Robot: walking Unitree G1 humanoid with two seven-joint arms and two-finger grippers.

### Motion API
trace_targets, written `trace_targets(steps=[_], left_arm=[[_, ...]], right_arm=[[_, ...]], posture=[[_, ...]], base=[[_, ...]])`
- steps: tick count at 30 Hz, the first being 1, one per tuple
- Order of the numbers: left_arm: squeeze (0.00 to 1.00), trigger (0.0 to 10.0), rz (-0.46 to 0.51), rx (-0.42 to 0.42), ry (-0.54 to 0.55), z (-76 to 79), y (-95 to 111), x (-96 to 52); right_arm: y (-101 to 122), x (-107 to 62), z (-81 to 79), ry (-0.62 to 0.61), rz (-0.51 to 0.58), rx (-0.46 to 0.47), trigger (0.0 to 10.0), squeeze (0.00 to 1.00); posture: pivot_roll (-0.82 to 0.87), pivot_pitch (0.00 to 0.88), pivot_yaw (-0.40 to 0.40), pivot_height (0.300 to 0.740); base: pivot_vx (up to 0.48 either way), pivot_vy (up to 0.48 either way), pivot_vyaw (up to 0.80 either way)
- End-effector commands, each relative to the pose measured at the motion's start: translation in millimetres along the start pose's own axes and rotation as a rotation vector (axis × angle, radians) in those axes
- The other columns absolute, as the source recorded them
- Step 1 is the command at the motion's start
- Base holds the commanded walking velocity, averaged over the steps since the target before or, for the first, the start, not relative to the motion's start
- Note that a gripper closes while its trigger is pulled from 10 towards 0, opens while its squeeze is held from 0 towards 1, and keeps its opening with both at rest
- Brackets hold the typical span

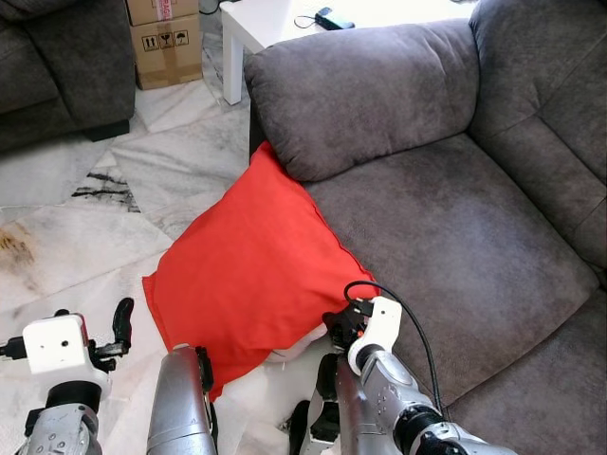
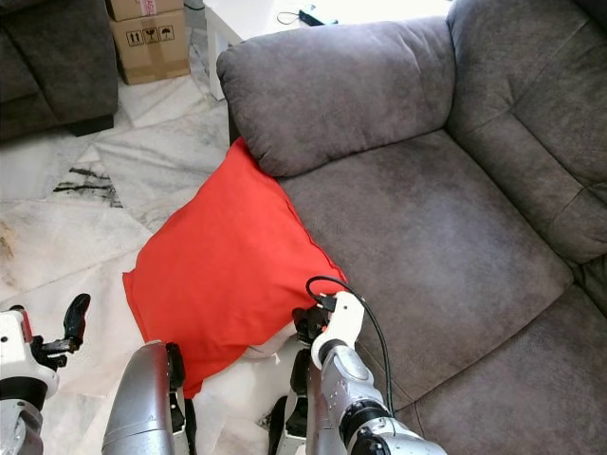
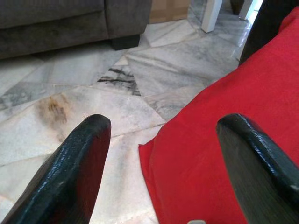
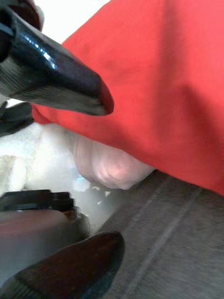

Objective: Move the pillow to the sofa from floor

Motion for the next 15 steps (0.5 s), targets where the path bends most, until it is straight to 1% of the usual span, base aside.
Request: trace_targets(steps=[1,2,3,5,7,8,11,13,14,15], left_arm=[[0.0,10.0,-0.026,-0.012,-0.002,0.8,-3.3,-4.6],[0.0,10.0,-0.025,-0.01,0.002,-0.3,-2.2,-5.4],[0.0,10.0,-0.025,-0.009,0.006,-0.9,-1.9,-6.1],[0.0,10.0,-0.026,-0.011,0.014,-2.0,-1.8,-7.4],[0.0,10.0,-0.027,-0.014,0.017,-1.9,-1.2,-8.3],[0.0,10.0,-0.027,-0.02,0.016,-0.8,-0.7,-8.6],[0.0,10.0,-0.026,-0.024,0.015,-0.3,-0.5,-8.7],[0.0,10.0,-0.025,-0.03,0.015,0.4,-0.4,-8.8],[0.0,10.0,-0.025,-0.03,0.015,0.4,-0.4,-8.8],[0.0,10.0,-0.021,-0.035,0.018,0.6,0.4,-8.5]], right_arm=[[-12.7,-3.3,5.1,-0.002,-0.039,0.02,10.0,0.0],[-12.8,-2.3,-5.1,0.058,-0.038,0.033,10.0,0.0],[-13.2,-1.9,-11.4,0.096,-0.04,0.043,10.0,0.0],[-13.5,-1.6,-21.6,0.158,-0.043,0.069,10.0,0.0],[-13.4,-1.6,-28.0,0.199,-0.043,0.097,10.0,0.0],[-12.5,-1.6,-32.5,0.229,-0.037,0.132,10.0,0.0],[-11.9,-1.7,-34.3,0.241,-0.034,0.151,10.0,0.0],[-9.8,-1.9,-39.4,0.281,-0.023,0.197,10.0,0.0],[-9.8,-1.9,-39.4,0.281,-0.023,0.197,10.0,0.0],[-6.4,-1.9,-44.0,0.314,-0.008,0.223,10.0,0.0]], posture=[[0.23,0.394,-0.261,0.603],[0.23,0.394,-0.261,0.603],[0.23,0.395,-0.266,0.603],[0.23,0.399,-0.269,0.603],[0.23,0.399,-0.27,0.603],[0.23,0.401,-0.271,0.603],[0.23,0.401,-0.271,0.603],[0.23,0.398,-0.274,0.603],[0.23,0.398,-0.274,0.603],[0.23,0.397,-0.276,0.603]], base=[[0.0,0.0,0.0],[0.0,0.0,0.0],[0.0,0.0,0.0],[0.0,0.0,0.0],[0.0,0.0,0.0],[0.0,0.0,0.0],[0.0,0.0,0.0],[0.0,0.0,0.0],[0.0,0.0,0.0],[0.0,0.0,0.0]])
Point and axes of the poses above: a point about 5 cm out from each wrist's last joint towards the gripper, its own x axis pointing out of the wrist towards the gripper, its own y axis along the axis of the wrist's last joint, z = x × y, the point moved 3 cm from there along x, pointing out of the wrist towards the gripper, and after that the axes turned 3 degrees about -x, right-handed, at the moved point
